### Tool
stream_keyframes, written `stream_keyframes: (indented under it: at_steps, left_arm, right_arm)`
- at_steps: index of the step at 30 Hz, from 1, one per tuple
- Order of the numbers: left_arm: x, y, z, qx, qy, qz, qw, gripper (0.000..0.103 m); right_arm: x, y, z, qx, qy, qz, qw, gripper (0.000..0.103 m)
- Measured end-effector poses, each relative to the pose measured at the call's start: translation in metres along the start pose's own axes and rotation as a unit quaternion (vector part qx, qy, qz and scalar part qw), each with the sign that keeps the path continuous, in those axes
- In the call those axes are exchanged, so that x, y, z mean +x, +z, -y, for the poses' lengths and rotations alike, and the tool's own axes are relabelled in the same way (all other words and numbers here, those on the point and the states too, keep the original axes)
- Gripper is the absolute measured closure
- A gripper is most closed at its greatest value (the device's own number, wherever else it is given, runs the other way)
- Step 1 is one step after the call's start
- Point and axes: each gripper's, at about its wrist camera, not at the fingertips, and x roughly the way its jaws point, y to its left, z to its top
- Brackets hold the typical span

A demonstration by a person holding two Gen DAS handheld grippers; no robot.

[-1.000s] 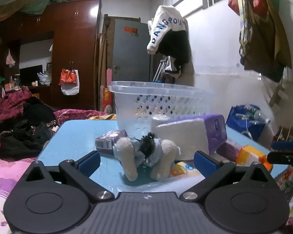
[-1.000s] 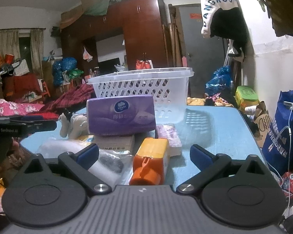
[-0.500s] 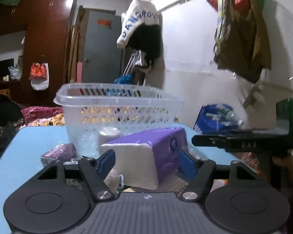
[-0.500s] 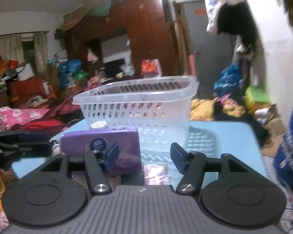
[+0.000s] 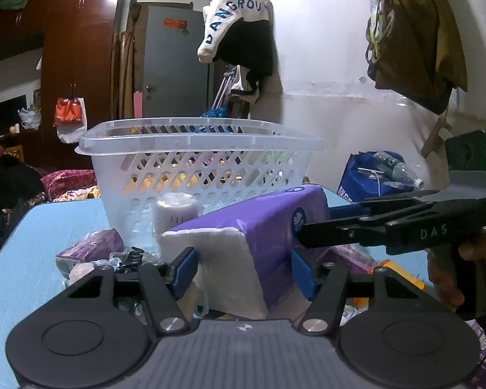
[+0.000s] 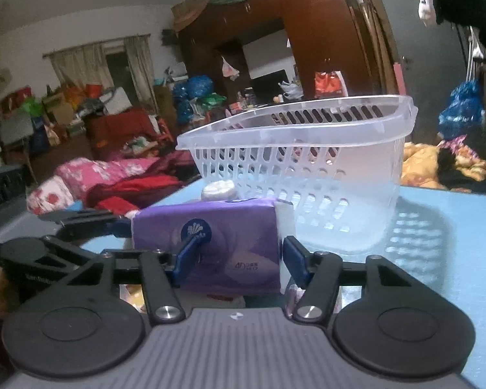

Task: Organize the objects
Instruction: 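Close the left gripper on the purple tissue pack and lift it, then carry the tissue pack into the white basket and open the left gripper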

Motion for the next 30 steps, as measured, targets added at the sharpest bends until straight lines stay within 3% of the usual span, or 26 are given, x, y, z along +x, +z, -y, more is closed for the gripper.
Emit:
stream_keyframes:
  at_steps: [6, 14, 21, 25, 30]
  left_arm:
    - [-0.014, 0.001, -0.002, 0.0, -0.012, 0.03, 0.9995, 0.044]
    - [-0.052, 0.015, 0.012, 0.034, -0.027, 0.109, 0.9931, 0.044]
    - [-0.055, 0.096, 0.009, 0.067, -0.024, 0.146, 0.9867, 0.044]
    - [-0.013, 0.147, -0.005, 0.069, -0.017, 0.119, 0.9903, 0.044]
    - [0.073, 0.171, -0.049, 0.021, -0.035, 0.014, 0.9991, 0.043]
  right_arm:
    - [-0.021, -0.01, -0.036, -0.057, -0.066, 0.017, 0.996, 0.059]
    - [-0.046, -0.001, -0.075, -0.097, -0.115, 0.066, 0.986, 0.061]
    - [-0.049, 0.059, -0.092, -0.125, -0.149, 0.105, 0.975, 0.061]
    - [-0.022, 0.11, -0.075, -0.115, -0.165, 0.095, 0.975, 0.061]
    - [0.038, 0.137, -0.031, -0.067, -0.179, 0.022, 0.981, 0.061]
